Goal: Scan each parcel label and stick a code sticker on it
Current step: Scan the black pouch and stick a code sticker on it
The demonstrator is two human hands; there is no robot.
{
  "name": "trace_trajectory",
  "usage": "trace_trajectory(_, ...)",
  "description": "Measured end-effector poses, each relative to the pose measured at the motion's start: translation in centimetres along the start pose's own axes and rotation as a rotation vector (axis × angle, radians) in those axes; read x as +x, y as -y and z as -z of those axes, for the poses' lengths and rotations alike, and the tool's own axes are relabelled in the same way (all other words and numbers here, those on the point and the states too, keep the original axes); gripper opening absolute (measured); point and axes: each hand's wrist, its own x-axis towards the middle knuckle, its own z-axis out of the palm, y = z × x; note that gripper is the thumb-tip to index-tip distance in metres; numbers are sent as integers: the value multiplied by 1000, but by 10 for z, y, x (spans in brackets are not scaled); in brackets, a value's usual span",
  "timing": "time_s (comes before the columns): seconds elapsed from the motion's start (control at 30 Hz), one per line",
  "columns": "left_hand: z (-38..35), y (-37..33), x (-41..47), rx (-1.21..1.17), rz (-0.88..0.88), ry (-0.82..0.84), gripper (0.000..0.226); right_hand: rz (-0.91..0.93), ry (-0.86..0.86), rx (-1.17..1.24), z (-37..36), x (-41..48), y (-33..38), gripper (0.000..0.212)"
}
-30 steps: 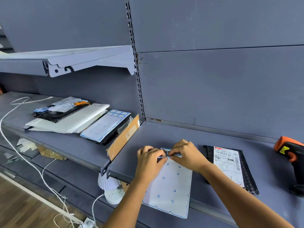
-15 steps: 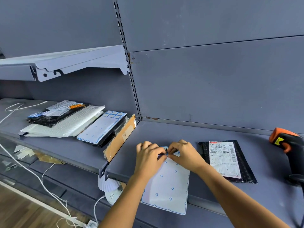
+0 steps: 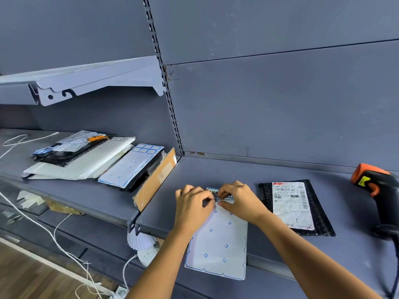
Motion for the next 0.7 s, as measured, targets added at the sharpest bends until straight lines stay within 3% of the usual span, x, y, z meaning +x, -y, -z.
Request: trace_trajectory(0.7, -2, 1, 5, 41, -78, 8, 7, -59, 2, 40, -1, -1, -1, 14)
